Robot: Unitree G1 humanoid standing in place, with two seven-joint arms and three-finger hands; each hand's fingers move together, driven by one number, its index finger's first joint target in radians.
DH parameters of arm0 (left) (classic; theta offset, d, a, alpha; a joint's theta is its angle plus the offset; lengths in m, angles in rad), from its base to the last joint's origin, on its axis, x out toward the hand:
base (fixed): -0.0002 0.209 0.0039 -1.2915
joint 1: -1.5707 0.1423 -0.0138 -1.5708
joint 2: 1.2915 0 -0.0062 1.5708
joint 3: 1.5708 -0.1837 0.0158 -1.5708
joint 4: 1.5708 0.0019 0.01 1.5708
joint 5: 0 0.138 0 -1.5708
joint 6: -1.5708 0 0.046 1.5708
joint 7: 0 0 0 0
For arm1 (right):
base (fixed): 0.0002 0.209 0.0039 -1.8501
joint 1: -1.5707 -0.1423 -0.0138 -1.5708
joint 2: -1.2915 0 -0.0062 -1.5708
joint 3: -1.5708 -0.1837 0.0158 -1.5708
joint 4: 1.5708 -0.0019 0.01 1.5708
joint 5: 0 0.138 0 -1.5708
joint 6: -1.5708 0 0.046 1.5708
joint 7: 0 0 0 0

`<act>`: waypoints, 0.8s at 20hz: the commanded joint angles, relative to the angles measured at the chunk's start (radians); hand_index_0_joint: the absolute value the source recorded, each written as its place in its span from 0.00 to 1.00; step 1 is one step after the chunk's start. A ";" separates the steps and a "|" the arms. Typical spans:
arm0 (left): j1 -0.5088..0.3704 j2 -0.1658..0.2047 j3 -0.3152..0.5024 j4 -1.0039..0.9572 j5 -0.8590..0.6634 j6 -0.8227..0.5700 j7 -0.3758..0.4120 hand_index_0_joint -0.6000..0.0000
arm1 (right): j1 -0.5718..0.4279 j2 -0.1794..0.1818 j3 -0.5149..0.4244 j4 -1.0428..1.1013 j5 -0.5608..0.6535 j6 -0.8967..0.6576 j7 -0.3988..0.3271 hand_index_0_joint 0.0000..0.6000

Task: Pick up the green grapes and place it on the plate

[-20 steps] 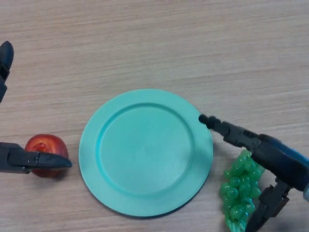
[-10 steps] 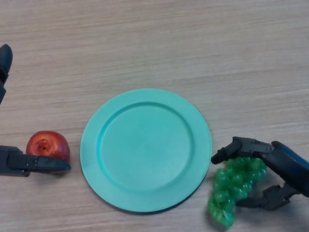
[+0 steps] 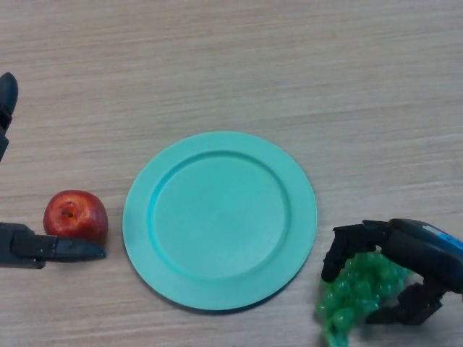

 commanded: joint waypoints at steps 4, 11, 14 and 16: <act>-0.030 0.042 0.078 -0.035 -0.017 -0.159 0.012 1.00 | -0.162 0.030 0.000 -0.413 0.220 0.375 0.039 1.00; -0.031 0.055 0.103 -0.009 -0.073 -0.170 -0.001 1.00 | -0.455 0.164 0.248 -0.425 0.093 0.469 -0.014 1.00; -0.034 0.060 0.122 0.010 -0.090 -0.174 -0.003 1.00 | -0.552 0.171 0.337 -0.371 0.122 0.540 -0.111 1.00; -0.034 0.062 0.126 0.018 -0.095 -0.179 0.000 1.00 | -0.618 0.172 0.367 -0.279 0.085 0.477 -0.207 1.00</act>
